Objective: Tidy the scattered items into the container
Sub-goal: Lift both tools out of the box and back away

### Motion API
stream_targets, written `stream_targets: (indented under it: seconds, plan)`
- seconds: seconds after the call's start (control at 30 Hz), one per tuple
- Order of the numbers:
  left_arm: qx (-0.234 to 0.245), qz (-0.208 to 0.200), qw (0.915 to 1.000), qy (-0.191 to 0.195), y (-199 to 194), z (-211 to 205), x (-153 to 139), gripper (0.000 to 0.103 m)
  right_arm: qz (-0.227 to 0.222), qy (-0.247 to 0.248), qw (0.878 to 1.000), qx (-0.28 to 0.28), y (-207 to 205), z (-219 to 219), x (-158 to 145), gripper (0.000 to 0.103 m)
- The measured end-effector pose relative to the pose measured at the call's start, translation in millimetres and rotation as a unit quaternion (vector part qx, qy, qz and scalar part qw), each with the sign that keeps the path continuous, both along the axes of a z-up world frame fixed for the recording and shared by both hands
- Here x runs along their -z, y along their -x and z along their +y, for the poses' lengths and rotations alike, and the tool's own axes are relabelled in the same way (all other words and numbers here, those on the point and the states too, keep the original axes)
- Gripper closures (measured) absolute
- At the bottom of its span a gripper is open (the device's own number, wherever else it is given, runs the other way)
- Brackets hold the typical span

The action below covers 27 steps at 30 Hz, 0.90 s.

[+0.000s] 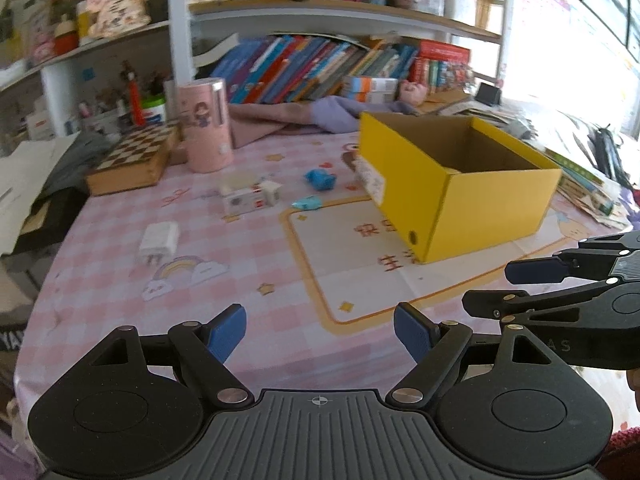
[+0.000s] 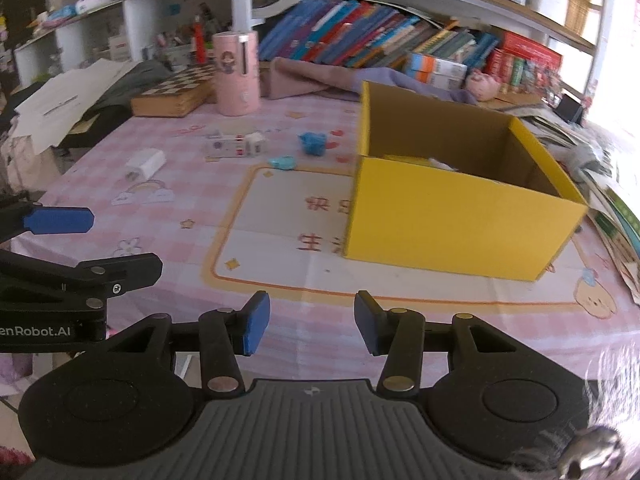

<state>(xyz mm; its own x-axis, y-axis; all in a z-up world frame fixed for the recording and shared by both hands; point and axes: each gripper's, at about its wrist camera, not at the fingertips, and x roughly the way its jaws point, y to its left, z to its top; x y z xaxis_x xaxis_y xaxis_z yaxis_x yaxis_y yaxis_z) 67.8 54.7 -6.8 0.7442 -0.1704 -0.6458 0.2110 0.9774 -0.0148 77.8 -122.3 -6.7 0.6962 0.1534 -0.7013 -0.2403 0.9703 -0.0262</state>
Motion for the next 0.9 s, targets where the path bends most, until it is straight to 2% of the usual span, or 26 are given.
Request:
stream_targets:
  seconds: [0.53, 0.9]
  plan:
    - [-0.088, -0.003, 0.9961, 0.006, 13.0, 46.3, -3.4, 0.019, -0.001, 0.007, 0.996, -0.084, -9.8, 51.3, -3.7, 0.056]
    - [-0.106, 0.003, 0.9944, -0.005, -0.4, 53.7, 1.5, 0.018, 0.003, 0.005, 0.995, -0.104, -29.1, 63.3, 0.4, 0.056]
